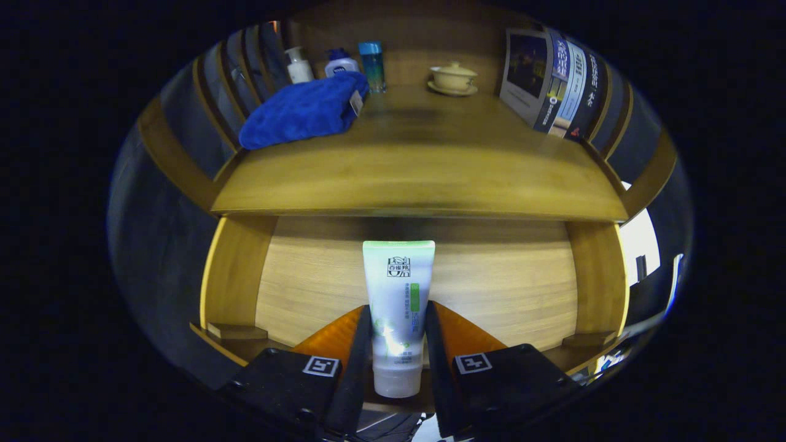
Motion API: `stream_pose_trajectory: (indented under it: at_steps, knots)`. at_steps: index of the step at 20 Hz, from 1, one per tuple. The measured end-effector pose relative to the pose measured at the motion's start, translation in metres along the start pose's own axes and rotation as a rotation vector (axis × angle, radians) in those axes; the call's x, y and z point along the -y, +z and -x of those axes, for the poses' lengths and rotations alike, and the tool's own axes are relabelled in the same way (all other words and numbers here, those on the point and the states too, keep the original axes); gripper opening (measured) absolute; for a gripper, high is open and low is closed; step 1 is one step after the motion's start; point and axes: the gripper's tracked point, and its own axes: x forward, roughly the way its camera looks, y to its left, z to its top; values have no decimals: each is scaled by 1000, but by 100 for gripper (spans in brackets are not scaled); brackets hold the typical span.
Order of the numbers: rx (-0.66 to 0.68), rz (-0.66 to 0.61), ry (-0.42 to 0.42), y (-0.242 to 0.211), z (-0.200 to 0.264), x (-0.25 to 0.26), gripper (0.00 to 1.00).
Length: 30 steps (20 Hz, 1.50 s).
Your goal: Pull open the drawer, take out the items inside it, and place them on the countertop above the cabinet.
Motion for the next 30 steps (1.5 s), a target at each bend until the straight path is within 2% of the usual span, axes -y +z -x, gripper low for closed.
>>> stream_pose_trajectory:
  at_steps: [6, 13, 21, 25, 30]
  knots:
    - [85, -12, 19, 36, 44, -2, 55]
    - [174, -67, 14, 111, 51, 0, 54]
    - [227, -113, -29, 188, 4, 9, 54]
    - [210, -114, -38, 201, -33, 12, 54]
    - [218, -111, -53, 205, -57, 16, 58]
